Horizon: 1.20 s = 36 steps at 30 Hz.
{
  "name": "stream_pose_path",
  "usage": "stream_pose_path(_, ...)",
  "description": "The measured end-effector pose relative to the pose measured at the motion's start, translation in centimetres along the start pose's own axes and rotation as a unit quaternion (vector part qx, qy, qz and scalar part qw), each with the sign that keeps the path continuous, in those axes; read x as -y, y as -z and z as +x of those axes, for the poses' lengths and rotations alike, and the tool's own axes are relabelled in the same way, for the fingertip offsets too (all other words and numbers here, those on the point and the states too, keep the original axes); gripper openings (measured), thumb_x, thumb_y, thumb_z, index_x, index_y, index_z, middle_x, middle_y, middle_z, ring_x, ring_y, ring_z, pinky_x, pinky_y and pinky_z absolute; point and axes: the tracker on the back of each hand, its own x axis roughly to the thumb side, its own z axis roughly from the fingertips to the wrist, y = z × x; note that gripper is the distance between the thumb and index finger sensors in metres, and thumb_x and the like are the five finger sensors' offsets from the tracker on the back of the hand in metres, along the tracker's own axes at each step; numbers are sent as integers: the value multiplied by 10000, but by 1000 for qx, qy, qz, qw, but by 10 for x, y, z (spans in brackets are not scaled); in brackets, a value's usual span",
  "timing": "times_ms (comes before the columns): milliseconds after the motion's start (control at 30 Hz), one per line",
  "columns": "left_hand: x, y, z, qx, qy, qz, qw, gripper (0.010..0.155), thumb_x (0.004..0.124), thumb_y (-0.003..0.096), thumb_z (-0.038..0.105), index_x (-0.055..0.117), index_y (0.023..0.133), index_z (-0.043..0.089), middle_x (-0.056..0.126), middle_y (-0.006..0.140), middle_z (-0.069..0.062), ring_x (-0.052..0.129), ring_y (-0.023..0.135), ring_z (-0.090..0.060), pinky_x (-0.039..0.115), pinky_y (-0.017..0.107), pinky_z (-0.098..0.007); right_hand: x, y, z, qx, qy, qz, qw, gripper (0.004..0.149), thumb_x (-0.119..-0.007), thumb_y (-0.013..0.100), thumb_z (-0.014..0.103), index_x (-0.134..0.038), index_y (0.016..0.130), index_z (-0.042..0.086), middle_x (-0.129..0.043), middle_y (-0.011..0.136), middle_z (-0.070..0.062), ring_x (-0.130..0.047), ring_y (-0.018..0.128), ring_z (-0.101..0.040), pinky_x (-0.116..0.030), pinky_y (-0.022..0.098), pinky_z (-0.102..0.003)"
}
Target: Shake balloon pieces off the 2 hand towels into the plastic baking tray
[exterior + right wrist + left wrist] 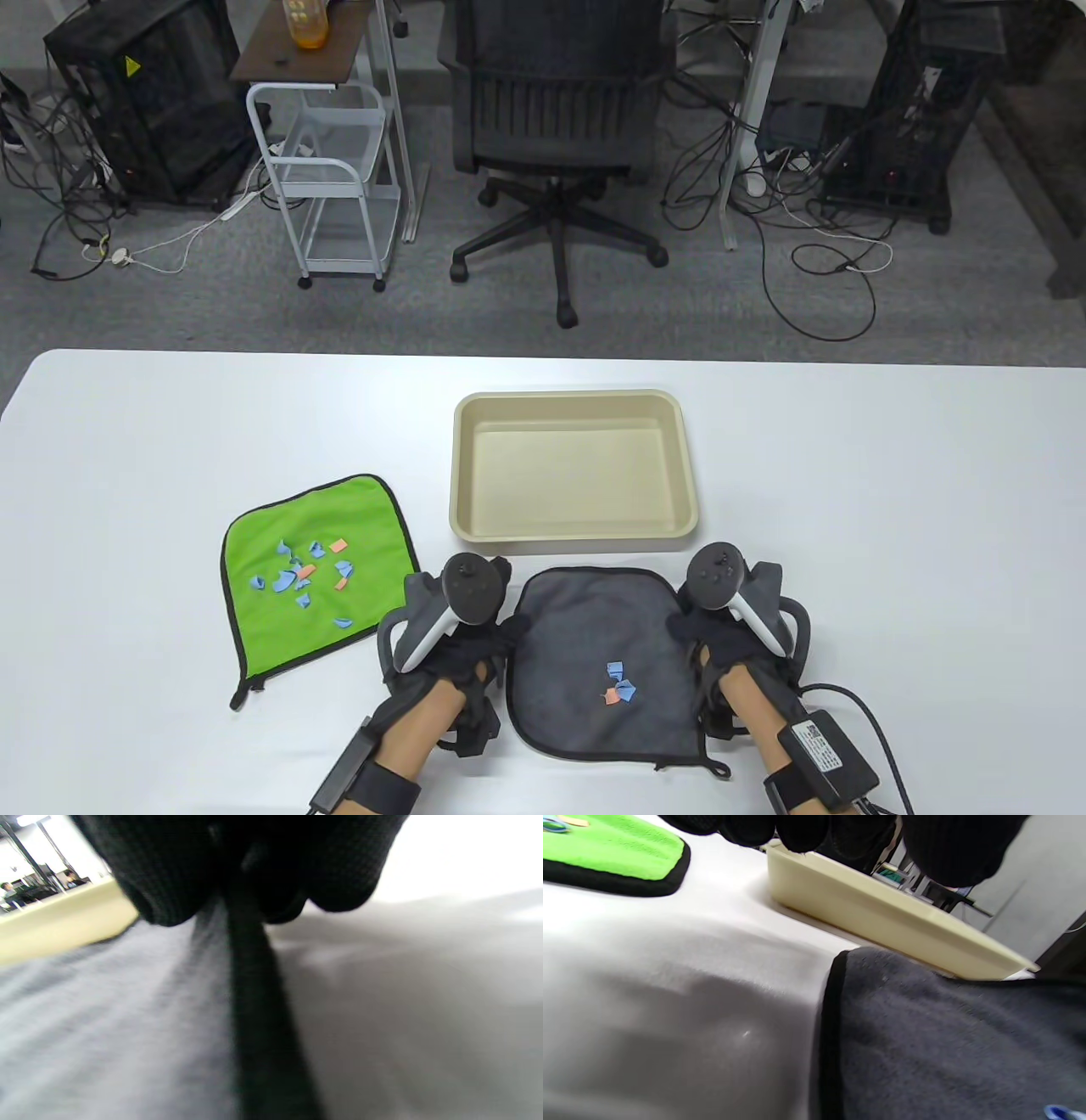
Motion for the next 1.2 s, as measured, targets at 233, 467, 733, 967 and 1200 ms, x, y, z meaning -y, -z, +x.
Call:
stream_pose_path(233, 24, 15, 12, -35, 54, -15, 998, 786, 709, 372, 554, 388, 1050, 320, 352, 1052, -57, 495, 877, -362, 479, 656, -543, 10, -11, 12, 35, -13, -34, 999, 395, -846, 390, 384, -753, 763, 296, -711, 1008, -14, -1007, 478, -5, -900, 324, -180)
stream_pose_path(467, 40, 25, 20, -61, 128, -4, 990, 778, 713, 377, 529, 396, 1051, 308, 347, 1058, -63, 492, 878, -372, 469, 658, -552, 12, -15, 17, 53, -27, -49, 997, 391, -847, 385, 397, -760, 759, 321, -727, 1008, -8, -1032, 464, 1, -921, 312, -170)
stream_pose_path(733, 38, 28, 22, -89, 132, 11, 987, 700, 777, 348, 500, 543, 975, 298, 377, 1059, -41, 498, 903, -385, 463, 670, -578, 12, -15, 18, 54, -28, -48, 997, 389, -837, 389, 399, -750, 762, 329, -736, 1005, -5, -1040, 452, -11, -924, 298, -179)
stream_pose_path(967, 36, 32, 16, -95, 84, -7, 992, 473, 815, 339, 457, 747, 758, 251, 478, 1025, -40, 550, 878, -395, 479, 659, -592, 10, -15, 20, 44, -30, -44, 998, 404, -821, 394, 412, -730, 770, 296, -756, 983, -23, -1073, 378, 25, -948, 219, -137)
stream_pose_path(1200, 32, 28, 12, -95, 59, -31, 993, 382, 790, 372, 416, 716, 740, 350, 523, 1012, -13, 593, 861, -365, 523, 636, -559, 10, -16, 25, 41, -17, -38, 998, 406, -827, 392, 416, -737, 767, 290, -775, 968, -28, -1086, 311, 44, -947, 158, -110)
